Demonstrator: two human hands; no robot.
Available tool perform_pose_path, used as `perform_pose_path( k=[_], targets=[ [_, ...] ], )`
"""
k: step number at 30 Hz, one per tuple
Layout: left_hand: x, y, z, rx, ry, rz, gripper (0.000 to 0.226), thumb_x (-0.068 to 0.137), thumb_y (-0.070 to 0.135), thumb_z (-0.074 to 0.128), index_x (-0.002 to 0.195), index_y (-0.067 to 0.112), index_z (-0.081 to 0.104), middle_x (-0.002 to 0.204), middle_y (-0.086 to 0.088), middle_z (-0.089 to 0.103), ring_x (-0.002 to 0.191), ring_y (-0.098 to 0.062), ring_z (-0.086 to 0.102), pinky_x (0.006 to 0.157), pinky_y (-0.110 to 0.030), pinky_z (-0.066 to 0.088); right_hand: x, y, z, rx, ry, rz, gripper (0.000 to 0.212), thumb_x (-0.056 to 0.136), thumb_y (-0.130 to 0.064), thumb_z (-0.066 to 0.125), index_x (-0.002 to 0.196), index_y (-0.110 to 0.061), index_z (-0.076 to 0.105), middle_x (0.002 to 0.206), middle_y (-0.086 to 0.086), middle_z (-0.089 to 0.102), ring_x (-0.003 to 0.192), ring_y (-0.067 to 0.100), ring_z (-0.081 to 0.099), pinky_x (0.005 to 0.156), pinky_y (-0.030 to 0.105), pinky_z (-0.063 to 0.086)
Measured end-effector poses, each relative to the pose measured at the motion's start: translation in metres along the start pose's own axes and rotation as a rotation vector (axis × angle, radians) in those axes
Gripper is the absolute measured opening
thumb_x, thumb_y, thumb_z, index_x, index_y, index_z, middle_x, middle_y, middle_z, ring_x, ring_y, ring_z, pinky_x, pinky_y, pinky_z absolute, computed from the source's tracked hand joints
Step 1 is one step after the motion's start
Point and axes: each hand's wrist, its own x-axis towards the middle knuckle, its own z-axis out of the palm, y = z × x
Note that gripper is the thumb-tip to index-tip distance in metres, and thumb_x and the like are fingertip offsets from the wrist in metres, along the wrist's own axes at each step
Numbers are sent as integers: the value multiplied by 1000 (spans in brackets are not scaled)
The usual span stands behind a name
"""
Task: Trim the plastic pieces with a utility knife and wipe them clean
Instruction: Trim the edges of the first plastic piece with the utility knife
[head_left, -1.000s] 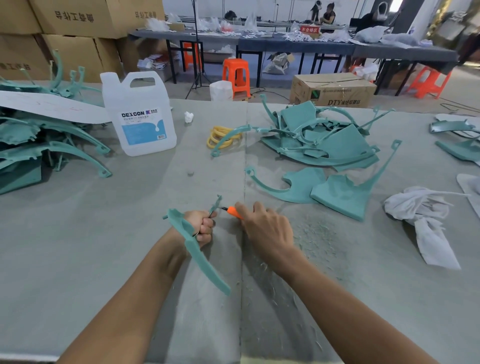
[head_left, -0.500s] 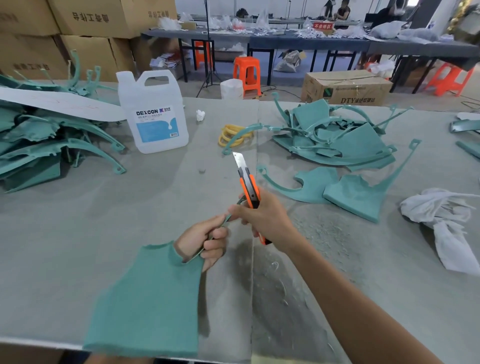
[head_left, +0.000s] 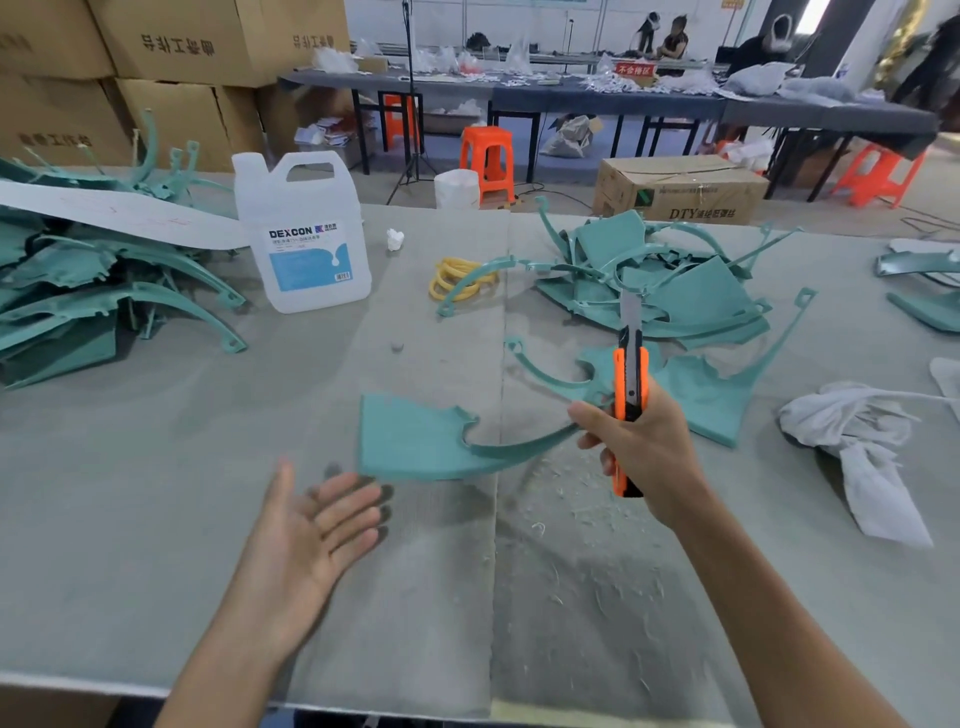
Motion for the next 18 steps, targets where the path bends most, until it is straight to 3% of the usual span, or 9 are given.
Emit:
perform_pose_path(
  k=[2, 3, 5, 7, 10, 12, 15, 18],
  targets=[
    [-3, -2, -5, 306, 192, 171, 68, 78, 69, 59, 107, 8, 65, 86, -14, 76, 60, -20, 70, 51, -27, 58, 3, -1, -10, 4, -59, 13, 31, 84, -21, 83, 96, -10, 57, 74, 17, 70, 48, 12, 62, 41, 25, 47],
    [-2, -4, -10, 541, 279, 285, 62, 77, 72, 63, 103, 16, 67, 84, -7, 76, 63, -19, 69, 56, -31, 58, 6, -3, -15, 11, -97, 12, 29, 85, -21, 83, 97, -13, 58, 75, 15, 73, 50, 14, 63, 42, 24, 48],
    [1, -2, -14, 1079, 375, 567, 56, 72, 76, 61, 105, 30, 64, 99, 9, 72, 90, -18, 67, 80, -41, 56, 11, -8, -23, 5, -196, 1, 30, 86, -22, 82, 104, -19, 58, 80, 12, 75, 54, 15, 65, 43, 24, 48],
    [2, 2, -6, 1417, 228, 765, 63, 73, 70, 60, 126, 35, 57, 128, 11, 60, 119, -19, 55, 101, -42, 44, 18, -13, -24, -30, -281, -5, 33, 86, -23, 82, 108, -20, 57, 80, 10, 76, 52, 12, 64, 43, 24, 47],
    [5, -12, 10, 1782, -133, 703, 72, 83, 73, 50, 148, 45, 36, 156, 12, 35, 143, -14, 30, 114, -38, 27, 27, -20, -14, -151, -296, -25, 33, 87, -28, 82, 110, -26, 59, 76, 6, 74, 51, 25, 62, 45, 32, 50],
    [3, -25, 9, 1866, -168, 647, 64, 91, 73, 40, 149, 47, 35, 157, 14, 31, 143, -10, 26, 115, -33, 24, 28, -23, -7, -263, -232, -66, 30, 90, -33, 78, 113, -28, 59, 79, 4, 72, 61, 32, 65, 48, 39, 53],
    [-14, -37, 6, 1747, -40, 649, 70, 87, 79, 35, 146, 43, 45, 136, 19, 40, 126, -3, 32, 106, -25, 33, 17, -23, -6, -391, -82, -125, 19, 94, -44, 66, 106, -35, 55, 86, 4, 68, 67, 22, 66, 55, 42, 55],
    [-34, -50, 8, 1681, -11, 620, 87, 73, 93, 32, 144, 45, 47, 114, 26, 32, 107, 0, 32, 92, -18, 32, -13, -21, -7, -432, -89, -189, 22, 89, -62, 56, 97, -42, 53, 71, -10, 63, 56, 7, 56, 50, 30, 49]
  ],
)
